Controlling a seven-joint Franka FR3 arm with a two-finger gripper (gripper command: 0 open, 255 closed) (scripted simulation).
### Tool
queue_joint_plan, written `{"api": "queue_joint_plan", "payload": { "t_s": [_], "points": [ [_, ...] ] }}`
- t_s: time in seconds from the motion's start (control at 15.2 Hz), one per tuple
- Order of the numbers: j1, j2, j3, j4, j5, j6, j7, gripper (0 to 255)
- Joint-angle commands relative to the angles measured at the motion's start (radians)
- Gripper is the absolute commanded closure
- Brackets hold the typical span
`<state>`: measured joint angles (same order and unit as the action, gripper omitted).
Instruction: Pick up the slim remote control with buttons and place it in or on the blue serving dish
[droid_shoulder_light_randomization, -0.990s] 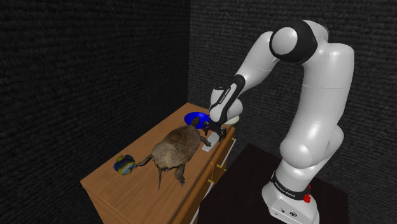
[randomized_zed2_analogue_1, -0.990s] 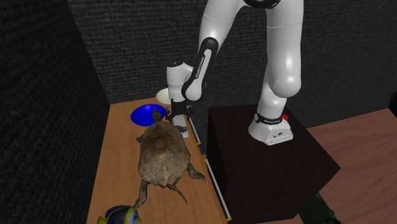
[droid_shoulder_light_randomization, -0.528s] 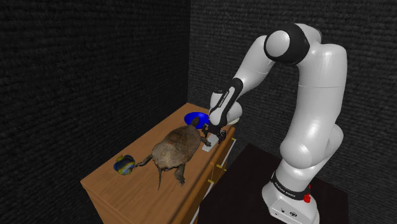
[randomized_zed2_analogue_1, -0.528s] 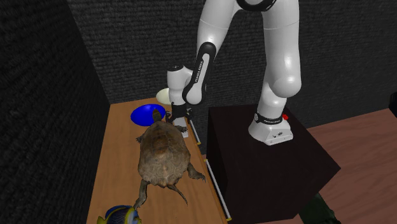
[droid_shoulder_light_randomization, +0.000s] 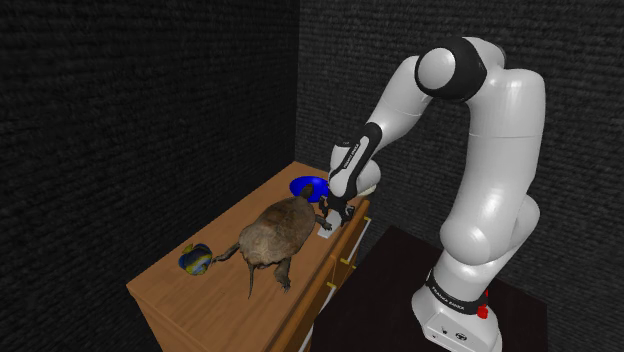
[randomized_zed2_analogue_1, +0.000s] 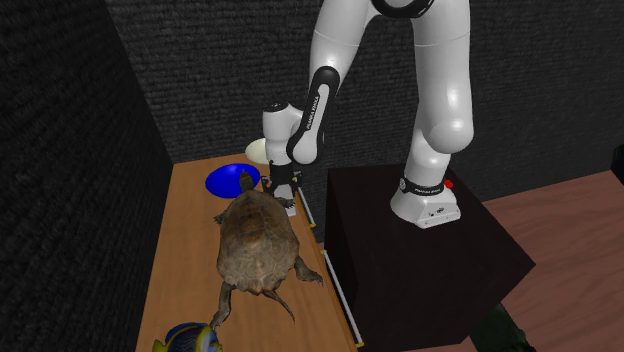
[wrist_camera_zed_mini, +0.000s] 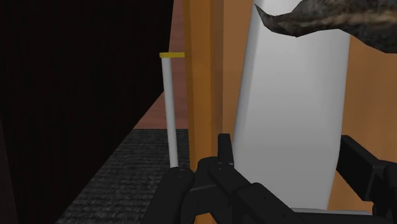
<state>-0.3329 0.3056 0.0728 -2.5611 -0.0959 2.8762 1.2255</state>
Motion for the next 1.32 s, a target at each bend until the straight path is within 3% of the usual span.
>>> {"api": "queue_joint_plan", "payload": {
  "t_s": [0.0, 0.33, 1.25],
  "points": [
    [0.0, 0.0, 0.0, 0.0, 0.0, 0.0, 0.0, 255],
    [0.0, 0.0, 0.0, 0.0, 0.0, 0.0, 0.0, 255],
    [-0.025, -0.22, 0.039, -0.023, 0.067, -0.196, -0.05, 255]
  ]
}}
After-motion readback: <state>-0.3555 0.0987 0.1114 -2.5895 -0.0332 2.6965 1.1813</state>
